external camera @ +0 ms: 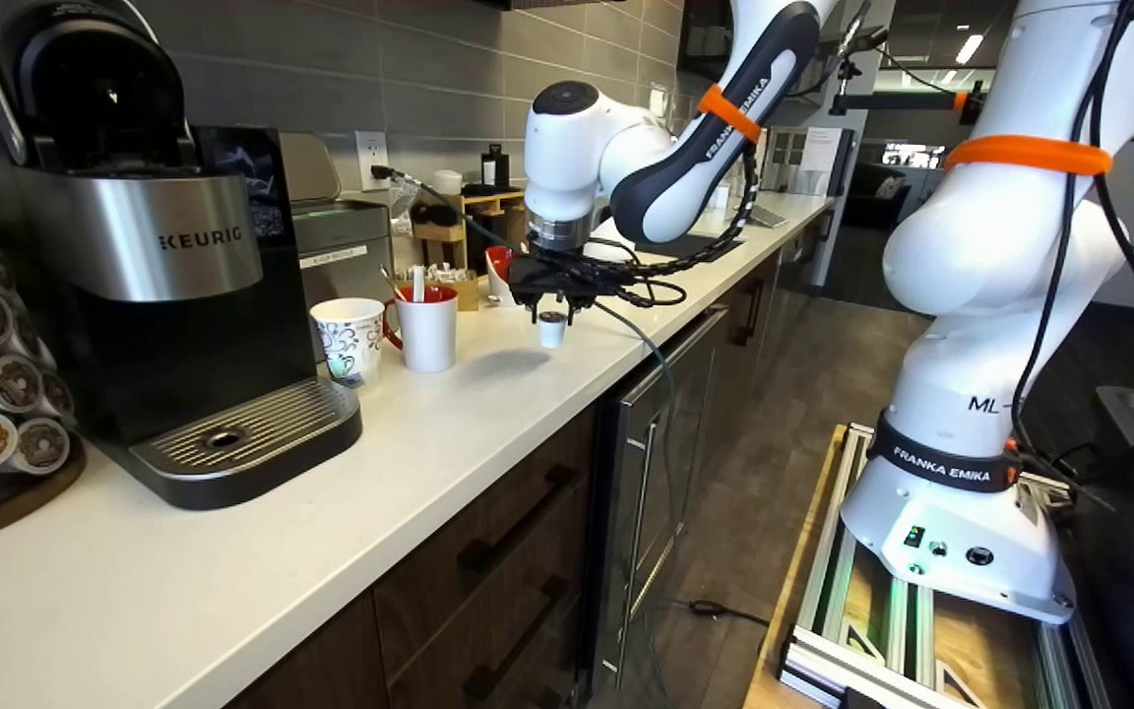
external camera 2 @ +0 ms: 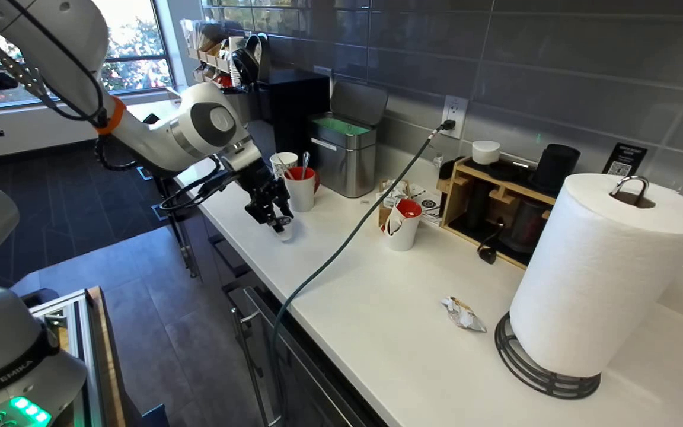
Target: Take the coffee pod out of the coffee maker chamber.
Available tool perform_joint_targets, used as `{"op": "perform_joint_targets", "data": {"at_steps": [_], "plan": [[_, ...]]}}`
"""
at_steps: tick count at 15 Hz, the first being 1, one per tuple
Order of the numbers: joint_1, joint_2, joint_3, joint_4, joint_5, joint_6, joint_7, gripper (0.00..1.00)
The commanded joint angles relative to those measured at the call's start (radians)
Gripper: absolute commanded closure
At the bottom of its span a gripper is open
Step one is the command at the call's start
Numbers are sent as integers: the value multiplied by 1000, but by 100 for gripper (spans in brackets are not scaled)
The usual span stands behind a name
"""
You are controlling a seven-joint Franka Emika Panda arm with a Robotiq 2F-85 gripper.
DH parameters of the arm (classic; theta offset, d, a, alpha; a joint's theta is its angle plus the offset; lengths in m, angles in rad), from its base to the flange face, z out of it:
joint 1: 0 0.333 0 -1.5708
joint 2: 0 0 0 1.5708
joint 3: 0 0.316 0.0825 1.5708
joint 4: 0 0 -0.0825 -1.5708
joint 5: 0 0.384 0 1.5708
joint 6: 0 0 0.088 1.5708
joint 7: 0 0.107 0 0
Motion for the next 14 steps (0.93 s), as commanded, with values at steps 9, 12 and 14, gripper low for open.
{"op": "perform_joint_targets", "data": {"at_steps": [9, 12, 14], "plan": [[313, 90, -325, 96, 87, -63, 32, 0], [289, 46, -339, 132, 338, -68, -189, 0], [286, 51, -302, 131, 464, -22, -362, 0]]}}
